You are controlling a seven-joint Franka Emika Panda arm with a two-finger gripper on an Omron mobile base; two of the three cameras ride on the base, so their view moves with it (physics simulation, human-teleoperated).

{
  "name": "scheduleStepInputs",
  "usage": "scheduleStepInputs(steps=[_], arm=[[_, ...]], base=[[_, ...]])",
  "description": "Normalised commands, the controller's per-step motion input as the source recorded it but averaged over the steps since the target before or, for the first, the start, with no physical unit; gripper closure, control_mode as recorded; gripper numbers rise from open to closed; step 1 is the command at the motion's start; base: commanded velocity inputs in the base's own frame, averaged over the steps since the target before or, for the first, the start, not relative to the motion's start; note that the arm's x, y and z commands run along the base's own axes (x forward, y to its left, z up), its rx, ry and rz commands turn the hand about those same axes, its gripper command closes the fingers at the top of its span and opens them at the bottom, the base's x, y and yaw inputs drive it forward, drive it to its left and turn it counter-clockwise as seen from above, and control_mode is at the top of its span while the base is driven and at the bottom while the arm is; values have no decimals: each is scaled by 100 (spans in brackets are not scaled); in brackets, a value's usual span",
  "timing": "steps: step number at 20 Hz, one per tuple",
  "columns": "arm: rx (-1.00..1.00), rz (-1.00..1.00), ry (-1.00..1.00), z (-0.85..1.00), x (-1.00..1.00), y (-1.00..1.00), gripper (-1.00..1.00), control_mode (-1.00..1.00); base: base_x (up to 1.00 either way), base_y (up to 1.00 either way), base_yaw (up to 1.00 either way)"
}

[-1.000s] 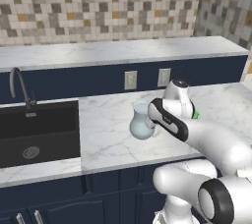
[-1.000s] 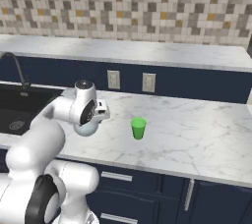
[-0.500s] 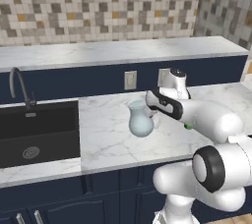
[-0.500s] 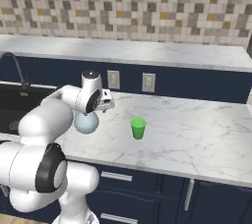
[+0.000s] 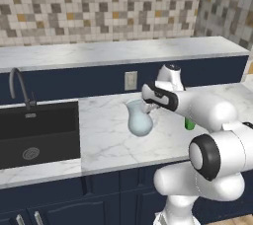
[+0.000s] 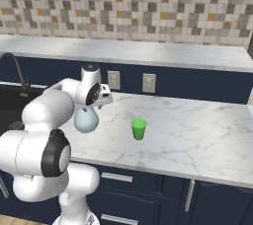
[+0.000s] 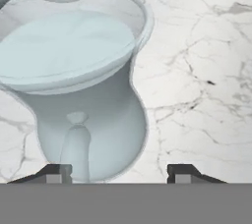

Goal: Place the pitcher and cup on the dining counter for serving.

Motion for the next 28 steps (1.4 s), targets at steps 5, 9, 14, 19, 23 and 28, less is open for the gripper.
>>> scheduleStepInputs(steps=[5,9,14,19,23,28], arm=[[0,9,0,-21,-2,6,100,-100],[0,0,0,0,0,0,100,-100],[0,6,-18,4,-64,0,100,-100],[0,13,-50,49,-98,0,100,-100],[0,15,-57,67,-92,0,100,-100],[0,13,-48,77,-83,0,100,-100]], base=[[0,0,0],[0,0,0],[0,0,0],[0,0,0],[0,0,0],[0,0,0]])
